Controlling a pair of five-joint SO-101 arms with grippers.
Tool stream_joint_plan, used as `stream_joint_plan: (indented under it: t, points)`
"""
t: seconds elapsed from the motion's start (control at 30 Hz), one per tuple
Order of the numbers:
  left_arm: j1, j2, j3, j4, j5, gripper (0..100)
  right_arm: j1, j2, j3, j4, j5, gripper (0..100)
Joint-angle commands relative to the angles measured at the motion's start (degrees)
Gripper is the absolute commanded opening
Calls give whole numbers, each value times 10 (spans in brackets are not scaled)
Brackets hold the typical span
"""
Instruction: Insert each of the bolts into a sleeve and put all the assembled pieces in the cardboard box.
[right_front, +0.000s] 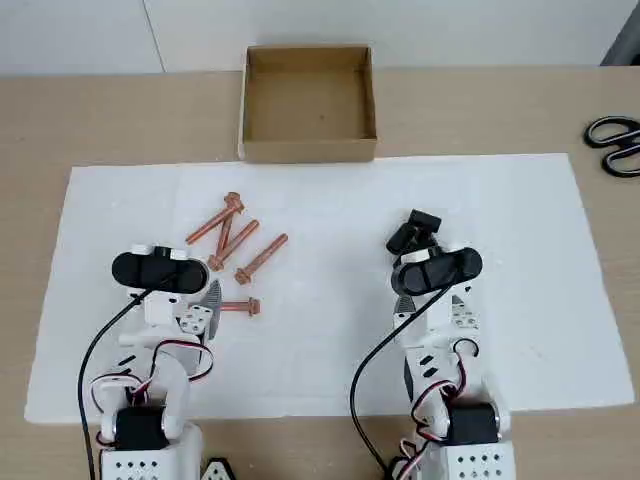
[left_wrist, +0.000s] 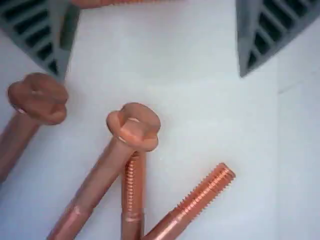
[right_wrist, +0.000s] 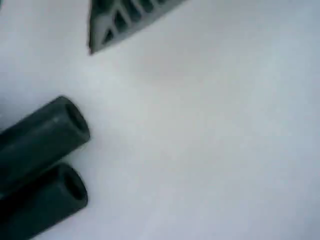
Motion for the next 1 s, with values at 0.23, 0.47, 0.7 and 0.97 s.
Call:
stream_joint_plan:
  t: [0.23,0.47,0.7,0.97]
  points:
    - [4,-4,-4,3,1,212,2,-8,4,3,4,125]
    - [-59,0,-126,108,-2,212,27,-12,-51,39,28,125]
    - [-166,92,-244,120,-73,212,73,-6,-251,109,131,125]
    - [-185,425,-455,102,-43,212,114,79,-297,109,149,125]
